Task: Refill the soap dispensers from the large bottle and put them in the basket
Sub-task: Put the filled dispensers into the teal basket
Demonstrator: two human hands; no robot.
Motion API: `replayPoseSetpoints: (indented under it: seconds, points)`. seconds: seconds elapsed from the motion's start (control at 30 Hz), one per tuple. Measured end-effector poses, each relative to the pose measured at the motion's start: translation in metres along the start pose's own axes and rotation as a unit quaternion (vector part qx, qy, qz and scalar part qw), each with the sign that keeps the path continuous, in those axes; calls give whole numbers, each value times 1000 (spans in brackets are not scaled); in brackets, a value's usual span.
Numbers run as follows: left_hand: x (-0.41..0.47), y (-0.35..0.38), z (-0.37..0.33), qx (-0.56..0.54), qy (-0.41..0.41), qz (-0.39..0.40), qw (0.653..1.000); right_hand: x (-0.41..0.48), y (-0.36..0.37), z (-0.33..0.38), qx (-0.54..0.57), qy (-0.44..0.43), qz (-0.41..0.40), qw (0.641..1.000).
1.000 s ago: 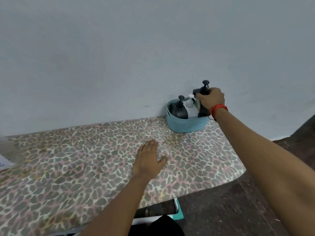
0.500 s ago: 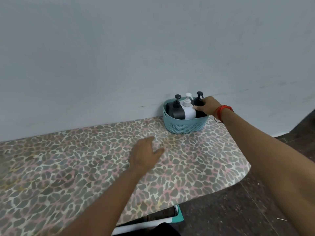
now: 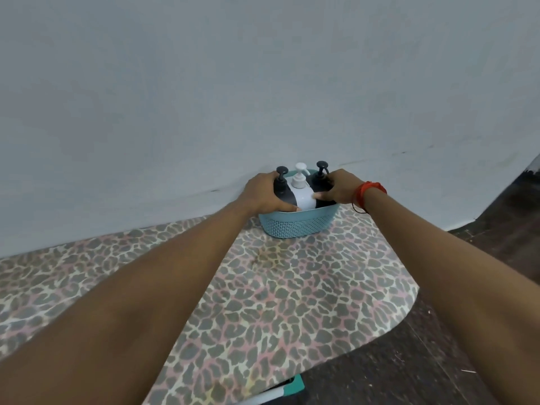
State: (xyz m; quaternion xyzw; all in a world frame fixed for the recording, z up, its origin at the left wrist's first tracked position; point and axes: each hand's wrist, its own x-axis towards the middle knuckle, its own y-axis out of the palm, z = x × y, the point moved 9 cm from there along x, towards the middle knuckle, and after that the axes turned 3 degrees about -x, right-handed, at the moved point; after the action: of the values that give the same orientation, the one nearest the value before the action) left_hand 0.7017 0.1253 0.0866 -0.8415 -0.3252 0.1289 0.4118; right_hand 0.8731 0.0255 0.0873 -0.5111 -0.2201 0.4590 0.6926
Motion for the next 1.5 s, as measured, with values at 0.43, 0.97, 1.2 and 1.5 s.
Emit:
replayPoseSetpoints:
  seconds: [0.43,0.97,1.2,1.5]
  points:
    - [-7,-6,-6,-34,3,1,999,-18,-12,9,11,63,-51,997]
    - [-310,-142,116,-18,-138,-108,984,-200,66,230,254,-58,-193,946]
    - [-466,-206,245,12,-301,-117,946,-236,183,396,167,-180,36,969]
    - [-537,-269,350,-20,-381,-217,899,-228,289,539,105,-245,160,951]
